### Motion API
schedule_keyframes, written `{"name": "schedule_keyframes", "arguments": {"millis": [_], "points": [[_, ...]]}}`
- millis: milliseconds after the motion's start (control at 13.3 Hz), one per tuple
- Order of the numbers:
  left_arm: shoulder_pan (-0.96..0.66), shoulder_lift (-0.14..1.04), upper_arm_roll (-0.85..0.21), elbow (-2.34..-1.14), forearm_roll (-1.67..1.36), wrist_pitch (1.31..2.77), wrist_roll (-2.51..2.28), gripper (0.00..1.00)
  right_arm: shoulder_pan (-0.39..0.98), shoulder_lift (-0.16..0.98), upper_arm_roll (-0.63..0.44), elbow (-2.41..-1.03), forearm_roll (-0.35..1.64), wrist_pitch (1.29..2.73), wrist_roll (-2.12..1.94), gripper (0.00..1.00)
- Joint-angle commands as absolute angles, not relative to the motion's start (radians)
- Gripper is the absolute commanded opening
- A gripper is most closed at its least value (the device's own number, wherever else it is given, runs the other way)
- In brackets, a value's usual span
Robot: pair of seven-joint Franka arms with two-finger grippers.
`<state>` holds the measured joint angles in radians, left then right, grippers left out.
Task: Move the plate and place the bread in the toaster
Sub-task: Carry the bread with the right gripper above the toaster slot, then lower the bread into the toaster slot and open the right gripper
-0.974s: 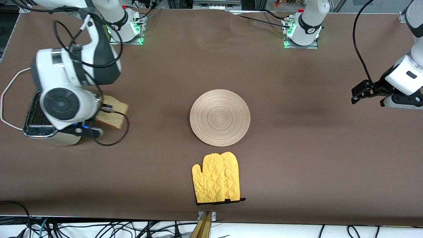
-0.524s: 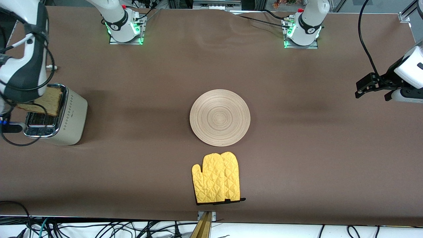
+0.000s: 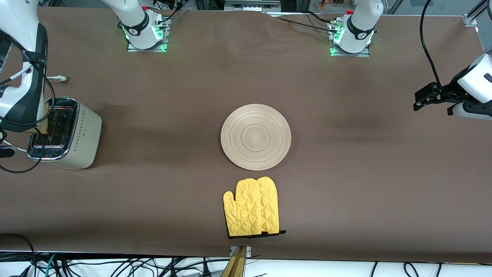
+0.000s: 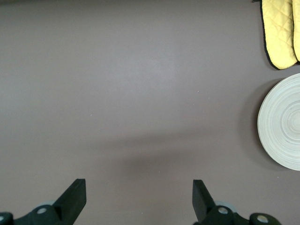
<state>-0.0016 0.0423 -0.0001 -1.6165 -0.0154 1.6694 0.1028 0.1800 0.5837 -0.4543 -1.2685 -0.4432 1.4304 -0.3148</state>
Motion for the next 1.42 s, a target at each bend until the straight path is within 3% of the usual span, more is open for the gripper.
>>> {"name": "schedule_keyframes", "arguments": {"millis": [0,974,1049,1199,1348], "points": [[0.003,0.054,-0.005,-1.592,-0.023,1.649,0.120,1.00,0.167,0.589,-0.451,-1.275,-0.469,1.469,-0.331,0.00],[0.003,0.057,-0.005,-1.588,-0.023,1.647,0.118,1.00,0.187,0.680,-0.436,-1.267,-0.417,1.571,-0.218,0.00],[0.003,0.057,-0.005,-1.588,-0.023,1.647,0.118,1.00,0.196,0.683,-0.436,-1.267,-0.416,1.569,-0.194,0.13],[0.003,0.057,-0.005,-1.588,-0.023,1.647,0.120,1.00,0.198,0.683,-0.436,-1.267,-0.416,1.572,-0.181,0.96],[0.003,0.057,-0.005,-1.588,-0.023,1.647,0.118,1.00,0.198,0.673,-0.436,-1.267,-0.414,1.569,-0.196,1.00]]}}
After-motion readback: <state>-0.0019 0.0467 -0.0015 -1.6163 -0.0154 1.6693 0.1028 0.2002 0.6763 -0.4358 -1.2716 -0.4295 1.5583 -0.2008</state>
